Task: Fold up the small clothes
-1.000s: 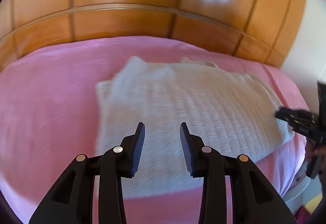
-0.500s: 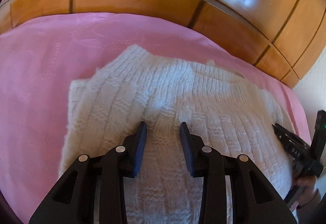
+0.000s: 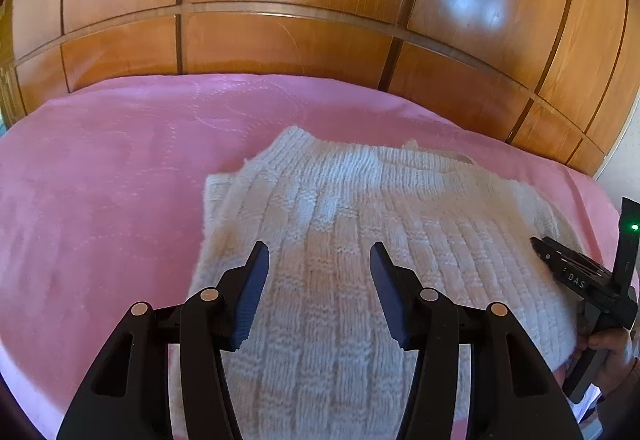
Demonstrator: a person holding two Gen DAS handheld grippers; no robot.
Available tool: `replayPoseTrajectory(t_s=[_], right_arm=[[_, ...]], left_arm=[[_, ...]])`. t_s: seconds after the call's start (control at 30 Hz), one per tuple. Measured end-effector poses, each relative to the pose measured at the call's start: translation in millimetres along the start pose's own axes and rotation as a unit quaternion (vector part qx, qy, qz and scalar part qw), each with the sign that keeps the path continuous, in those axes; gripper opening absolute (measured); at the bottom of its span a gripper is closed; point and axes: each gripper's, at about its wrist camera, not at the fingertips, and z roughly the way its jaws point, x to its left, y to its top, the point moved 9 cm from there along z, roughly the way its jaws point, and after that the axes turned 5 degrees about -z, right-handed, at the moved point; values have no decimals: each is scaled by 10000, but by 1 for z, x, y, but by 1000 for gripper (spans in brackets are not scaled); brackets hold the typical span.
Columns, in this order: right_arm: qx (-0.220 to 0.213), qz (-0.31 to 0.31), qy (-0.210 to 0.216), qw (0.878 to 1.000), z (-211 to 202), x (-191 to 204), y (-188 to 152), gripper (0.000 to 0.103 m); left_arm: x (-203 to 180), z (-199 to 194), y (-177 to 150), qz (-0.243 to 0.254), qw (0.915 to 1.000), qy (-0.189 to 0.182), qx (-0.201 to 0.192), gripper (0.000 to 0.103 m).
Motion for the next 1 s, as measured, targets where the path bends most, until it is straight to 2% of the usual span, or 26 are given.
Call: replayPoseTrajectory(t_s=[0.33, 0.4, 0.6, 0.67, 0.7, 0.73, 0.77, 0.83, 0.87, 1.0], right_arm=[[24, -55, -106, 9999, -1, 3, 0, 51], [49, -74, -120, 9999, -1, 4, 0, 51], [128, -266, -257, 9992, -6, 8, -1, 56], [186, -302, -204, 9992, -11, 12, -1, 73], [213, -299, -186, 9992, -13, 13, -2, 78], [272, -295, -188, 9990, -18, 13, -4, 90], [290, -274, -196, 9990, -22, 13, -5, 93], [275, -202, -125, 9993, -35, 10, -8, 93], [249, -165, -113, 9995, -42, 7, -10, 94], [151, 187, -118, 9996, -72, -22, -24, 96]], left_arm=[[2, -22, -8, -37, 10000, -10, -26, 52], [1, -26, -11, -28, 10000, 6, -33, 66], [1, -36, -18, -54, 9999, 85, -75, 67], [3, -40, -19, -30, 9998, 134, -113, 67], [4, -42, -19, -18, 9998, 161, -121, 67], [6, -44, -20, -6, 9997, 223, -135, 67], [10, -46, -20, 1, 9994, 309, -159, 67], [23, -53, -19, -97, 9984, 499, -264, 67], [33, -56, -20, -226, 9978, 547, -283, 74], [78, -55, -35, -1043, 9938, 363, 83, 75]])
